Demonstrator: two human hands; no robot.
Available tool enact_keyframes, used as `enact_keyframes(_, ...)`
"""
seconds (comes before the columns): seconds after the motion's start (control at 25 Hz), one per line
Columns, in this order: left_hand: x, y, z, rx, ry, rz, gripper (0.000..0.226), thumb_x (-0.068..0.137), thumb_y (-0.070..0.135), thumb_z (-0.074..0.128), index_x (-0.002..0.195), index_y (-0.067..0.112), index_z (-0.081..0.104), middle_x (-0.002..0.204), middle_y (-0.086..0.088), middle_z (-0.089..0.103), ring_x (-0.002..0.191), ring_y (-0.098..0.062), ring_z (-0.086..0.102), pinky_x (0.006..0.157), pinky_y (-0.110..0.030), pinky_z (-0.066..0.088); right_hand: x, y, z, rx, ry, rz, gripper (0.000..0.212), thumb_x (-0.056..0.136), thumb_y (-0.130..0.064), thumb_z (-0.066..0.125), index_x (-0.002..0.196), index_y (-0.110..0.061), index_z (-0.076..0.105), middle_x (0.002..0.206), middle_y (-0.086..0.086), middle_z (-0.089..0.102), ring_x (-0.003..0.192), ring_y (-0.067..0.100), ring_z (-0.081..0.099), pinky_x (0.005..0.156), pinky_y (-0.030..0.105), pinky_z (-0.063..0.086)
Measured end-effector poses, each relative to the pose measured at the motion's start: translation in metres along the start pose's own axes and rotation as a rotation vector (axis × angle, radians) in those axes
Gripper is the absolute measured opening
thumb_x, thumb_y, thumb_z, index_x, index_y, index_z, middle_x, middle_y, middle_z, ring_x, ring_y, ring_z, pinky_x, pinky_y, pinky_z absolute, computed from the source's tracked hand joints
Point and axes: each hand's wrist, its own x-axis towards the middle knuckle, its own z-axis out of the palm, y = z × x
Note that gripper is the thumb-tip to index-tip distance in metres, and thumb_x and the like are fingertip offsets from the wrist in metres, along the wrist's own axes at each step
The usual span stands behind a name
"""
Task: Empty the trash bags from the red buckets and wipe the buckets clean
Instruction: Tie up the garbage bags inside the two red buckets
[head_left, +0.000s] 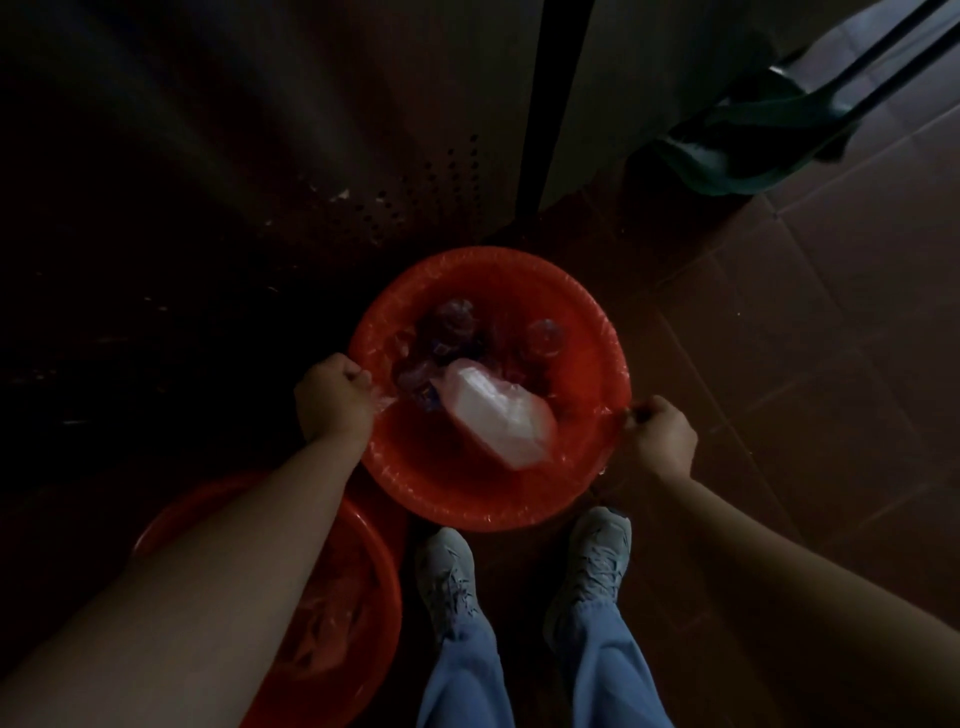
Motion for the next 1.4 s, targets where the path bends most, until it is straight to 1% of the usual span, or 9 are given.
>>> enact_keyframes(0.16,-0.017,0.014,0.008,0.008,-0.043,0.102,0.008,0.093,0.014,0.065,0.086,0.011,0.068,0.086,-0.004,0.067,0.080,-0.021,0.062,0.069,-0.029,0.043,-0.013,-0.012,0.000,0.038,0.012,-0.070,0.013,0.103,-0.012,0.052,0.091,-0.017,0.056,0.085,-0.006,0.056,0.072,0.005,0.054,0.056,0.015,0.036)
enact_keyframes(0.32,-0.031,0.017,0.018,0.093,-0.061,0.247,0.009,0.092,0.016,0.066,0.084,0.011,0.067,0.092,-0.011,0.068,0.086,-0.029,0.064,0.070,-0.036,0.049,-0.034,-0.020,0.017,-0.005,0.047,-0.211,0.018,0.101,-0.012,0.050,0.088,-0.019,0.060,0.089,-0.005,0.059,0.076,0.004,0.056,0.060,0.017,0.038)
enact_keyframes(0.6,-0.036,0.015,0.018,0.130,-0.108,0.369,0.024,0.100,0.015,0.053,0.115,0.009,0.072,0.113,-0.013,0.066,0.104,-0.030,0.062,0.081,-0.032,0.043,-0.044,-0.034,0.037,-0.120,-0.170,-0.243,0.026,0.106,-0.019,0.044,0.092,-0.022,0.066,0.087,-0.009,0.062,0.070,-0.001,0.058,0.053,0.009,0.040)
enact_keyframes(0.68,-0.034,0.010,0.007,0.108,-0.036,0.342,0.026,0.101,0.015,0.051,0.116,0.009,0.071,0.113,-0.014,0.066,0.105,-0.032,0.062,0.085,-0.035,0.046,-0.039,-0.031,0.024,-0.075,-0.091,-0.217,0.020,0.106,-0.022,0.047,0.094,-0.023,0.064,0.089,-0.009,0.060,0.073,-0.002,0.056,0.053,0.008,0.038)
enact_keyframes(0.76,-0.030,0.004,-0.006,0.048,0.029,0.254,0.026,0.101,0.018,0.051,0.120,0.010,0.068,0.118,-0.013,0.064,0.107,-0.031,0.062,0.089,-0.039,0.050,-0.032,-0.025,0.010,-0.031,0.025,-0.187,0.015,0.104,-0.027,0.052,0.106,-0.018,0.064,0.104,0.000,0.062,0.087,0.011,0.061,0.072,0.021,0.049)
enact_keyframes(0.92,-0.009,-0.012,-0.014,0.020,-0.037,-0.053,0.040,0.098,0.031,0.059,0.132,0.010,0.059,0.130,-0.016,0.061,0.117,-0.034,0.060,0.096,-0.042,0.048,-0.012,-0.015,-0.011,-0.056,0.020,0.010,0.048,0.099,-0.037,0.061,0.139,-0.012,0.051,0.134,0.011,0.055,0.111,0.025,0.061,0.093,0.041,0.053)
enact_keyframes(1.0,-0.002,-0.015,-0.012,0.066,-0.103,-0.128,0.041,0.097,0.034,0.061,0.126,0.005,0.063,0.125,-0.019,0.065,0.115,-0.037,0.061,0.096,-0.041,0.048,-0.006,-0.012,-0.013,-0.042,-0.010,0.068,0.055,0.098,-0.039,0.062,0.143,-0.011,0.049,0.134,0.011,0.059,0.099,0.021,0.065,0.080,0.036,0.056)
enact_keyframes(1.2,0.009,-0.016,-0.005,-0.005,-0.089,-0.118,0.033,0.095,0.028,0.066,0.117,0.003,0.069,0.114,-0.018,0.070,0.107,-0.035,0.066,0.089,-0.035,0.050,0.005,-0.003,-0.002,0.032,-0.069,0.023,0.030,0.100,-0.028,0.061,0.123,-0.009,0.064,0.109,0.003,0.067,0.078,0.005,0.060,0.060,0.016,0.043)
enact_keyframes(1.4,0.018,-0.016,-0.007,-0.036,-0.022,-0.067,0.019,0.095,0.021,0.063,0.108,0.010,0.072,0.106,-0.014,0.072,0.101,-0.033,0.067,0.080,-0.031,0.046,0.012,-0.001,-0.003,-0.021,-0.038,0.021,0.012,0.101,-0.019,0.059,0.106,-0.011,0.066,0.098,0.007,0.068,0.079,0.013,0.063,0.064,0.025,0.047)
